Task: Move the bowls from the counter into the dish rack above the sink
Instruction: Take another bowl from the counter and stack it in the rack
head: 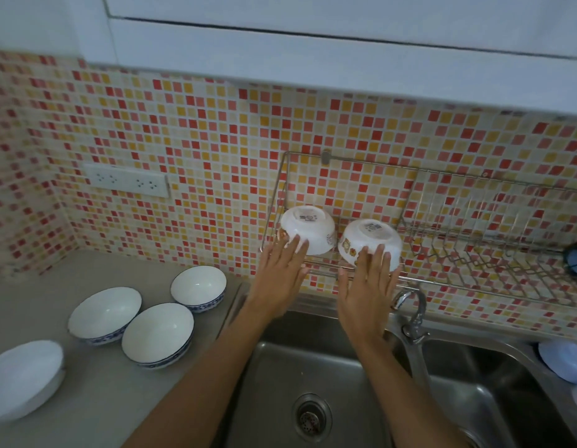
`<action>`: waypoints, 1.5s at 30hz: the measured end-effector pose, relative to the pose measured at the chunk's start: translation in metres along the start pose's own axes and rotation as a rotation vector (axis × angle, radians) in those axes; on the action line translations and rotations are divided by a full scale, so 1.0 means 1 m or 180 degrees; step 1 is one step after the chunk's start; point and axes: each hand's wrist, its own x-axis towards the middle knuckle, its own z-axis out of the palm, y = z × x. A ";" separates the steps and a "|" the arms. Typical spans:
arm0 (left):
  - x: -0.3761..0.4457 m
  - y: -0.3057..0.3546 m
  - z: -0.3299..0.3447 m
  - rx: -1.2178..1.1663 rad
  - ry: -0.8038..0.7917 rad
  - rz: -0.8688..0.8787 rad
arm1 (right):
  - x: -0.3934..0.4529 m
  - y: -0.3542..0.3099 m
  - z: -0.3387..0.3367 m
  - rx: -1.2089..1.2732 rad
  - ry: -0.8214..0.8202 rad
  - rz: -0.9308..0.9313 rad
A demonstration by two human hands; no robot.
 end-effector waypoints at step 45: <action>-0.268 -0.371 -0.073 -0.3601 0.0464 -0.4113 | -0.193 -0.402 0.113 0.2221 -0.3096 0.0528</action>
